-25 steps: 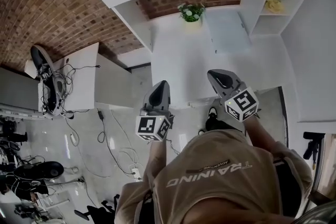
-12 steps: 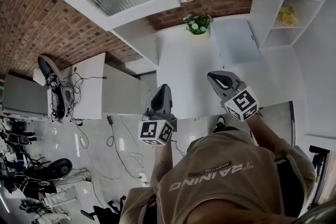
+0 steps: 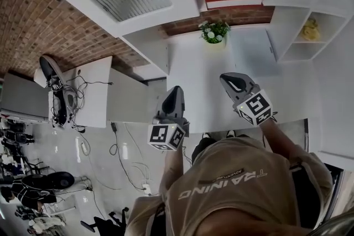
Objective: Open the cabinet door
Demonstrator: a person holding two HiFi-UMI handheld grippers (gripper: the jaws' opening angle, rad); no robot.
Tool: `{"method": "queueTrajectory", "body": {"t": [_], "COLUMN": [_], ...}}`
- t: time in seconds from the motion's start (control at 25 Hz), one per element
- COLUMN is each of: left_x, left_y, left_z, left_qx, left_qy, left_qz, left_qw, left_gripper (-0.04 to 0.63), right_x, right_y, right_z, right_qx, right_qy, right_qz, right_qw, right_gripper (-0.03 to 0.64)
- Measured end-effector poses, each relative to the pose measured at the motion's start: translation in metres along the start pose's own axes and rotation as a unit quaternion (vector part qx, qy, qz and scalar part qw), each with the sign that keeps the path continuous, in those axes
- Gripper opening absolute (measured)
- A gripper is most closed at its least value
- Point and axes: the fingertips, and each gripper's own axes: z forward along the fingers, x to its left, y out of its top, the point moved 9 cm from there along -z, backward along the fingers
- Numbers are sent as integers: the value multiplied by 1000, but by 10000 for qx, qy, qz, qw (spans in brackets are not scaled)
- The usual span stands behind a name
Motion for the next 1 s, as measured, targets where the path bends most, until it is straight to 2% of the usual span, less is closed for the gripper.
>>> {"method": "queueTrajectory", "body": {"t": [0.24, 0.48, 0.72, 1.0], "left_x": [17, 24, 26, 31], "left_y": [16, 35, 46, 52], "left_z": [20, 37, 50, 39], "left_qx": [41, -91, -256, -340], "left_qy": [-414, -838, -1147, -1204], "left_qz": [86, 227, 306, 345], "left_qw": [9991, 9962, 9926, 9915], "left_gripper": [8, 8, 8, 8], "right_x": [6, 7, 7, 21], "right_y": [24, 50, 76, 79], "right_z": [11, 13, 14, 6], "right_qx": [-146, -277, -536, -570], "right_qy": [-401, -790, -997, -1153], "right_qz": [-160, -272, -473, -491], "right_qw": [9990, 9961, 9924, 9905], "right_gripper": [14, 14, 14, 14]}}
